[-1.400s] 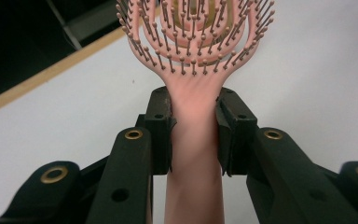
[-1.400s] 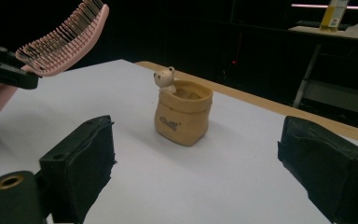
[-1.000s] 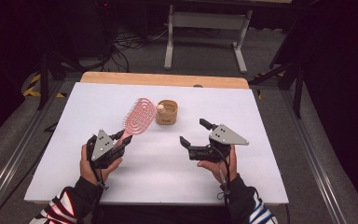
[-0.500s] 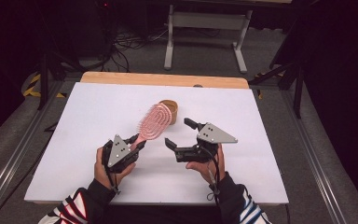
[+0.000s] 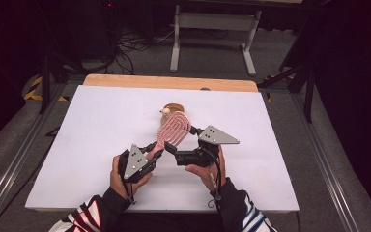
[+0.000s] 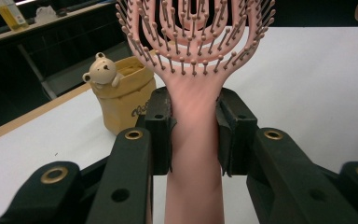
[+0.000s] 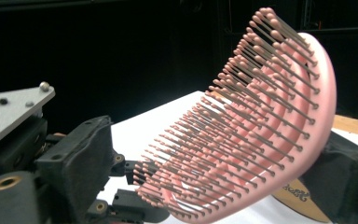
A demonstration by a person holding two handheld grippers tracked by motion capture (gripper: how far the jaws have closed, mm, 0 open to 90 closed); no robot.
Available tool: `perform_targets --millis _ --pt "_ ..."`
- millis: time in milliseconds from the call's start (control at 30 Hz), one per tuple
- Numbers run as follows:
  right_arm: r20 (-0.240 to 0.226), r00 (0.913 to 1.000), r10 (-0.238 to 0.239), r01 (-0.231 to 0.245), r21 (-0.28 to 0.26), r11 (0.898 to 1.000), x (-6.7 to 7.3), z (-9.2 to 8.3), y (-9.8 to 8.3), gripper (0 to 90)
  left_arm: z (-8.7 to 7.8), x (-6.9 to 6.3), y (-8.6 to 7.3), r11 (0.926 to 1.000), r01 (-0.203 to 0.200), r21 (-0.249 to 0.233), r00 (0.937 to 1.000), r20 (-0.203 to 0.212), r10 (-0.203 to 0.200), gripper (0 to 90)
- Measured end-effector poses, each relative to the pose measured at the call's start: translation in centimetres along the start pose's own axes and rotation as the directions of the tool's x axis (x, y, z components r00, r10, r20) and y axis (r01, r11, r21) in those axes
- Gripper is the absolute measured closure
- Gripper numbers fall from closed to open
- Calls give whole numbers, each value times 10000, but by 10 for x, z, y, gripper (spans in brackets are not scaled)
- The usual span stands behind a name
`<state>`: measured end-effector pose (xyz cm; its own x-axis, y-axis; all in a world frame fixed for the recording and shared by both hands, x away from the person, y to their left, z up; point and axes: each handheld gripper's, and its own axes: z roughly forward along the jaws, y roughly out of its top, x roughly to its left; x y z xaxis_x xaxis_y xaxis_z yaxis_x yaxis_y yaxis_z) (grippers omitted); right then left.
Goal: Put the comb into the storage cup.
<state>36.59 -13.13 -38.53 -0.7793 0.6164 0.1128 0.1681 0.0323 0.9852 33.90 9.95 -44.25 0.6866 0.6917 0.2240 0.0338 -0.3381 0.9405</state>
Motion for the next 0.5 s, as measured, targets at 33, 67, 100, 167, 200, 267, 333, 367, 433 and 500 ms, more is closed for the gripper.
perform_targets --millis 33,67,100,167,200,267,333,367,433,500 --pt "12 9996 269 -269 -90 9996 -2 0 -1 154 1 -1 0 10000 -21 -30 10000 -36 21 699" --pt "12 9996 269 -269 -90 9996 -2 0 -1 154 1 -1 0 10000 -21 -30 10000 -36 21 699" --pt "-29 9991 428 -428 -119 9990 -3 0 -2 166 1 -3 0 10000 -71 -25 10000 -56 71 699" --pt "70 9988 495 -494 -79 9987 -4 1 -3 193 3 -5 0 9998 -183 -8 9998 3 183 699" --pt "58 9985 540 -539 -84 9985 -4 1 -4 211 3 -7 0 9998 -220 -4 9998 -33 220 699" --pt "48 9975 703 -702 -127 9975 -4 2 -4 267 4 -8 1 9993 -368 33 9993 -21 368 699" --pt "45 9961 878 -876 -352 9955 -5 0 -4 368 5 -9 1 9994 -350 62 9994 -12 350 699" --pt "45 9961 878 -876 -352 9955 -5 0 -4 368 5 -9 1 9994 -350 62 9994 -12 350 699" --pt "-117 9944 1053 -1057 -424 9935 -5 0 -4 428 5 -9 0 9992 -393 59 9992 -25 393 699" --pt "-202 9928 1185 -1193 -458 9918 -5 -1 -5 497 6 -10 0 9989 -462 103 9989 -4 462 699"
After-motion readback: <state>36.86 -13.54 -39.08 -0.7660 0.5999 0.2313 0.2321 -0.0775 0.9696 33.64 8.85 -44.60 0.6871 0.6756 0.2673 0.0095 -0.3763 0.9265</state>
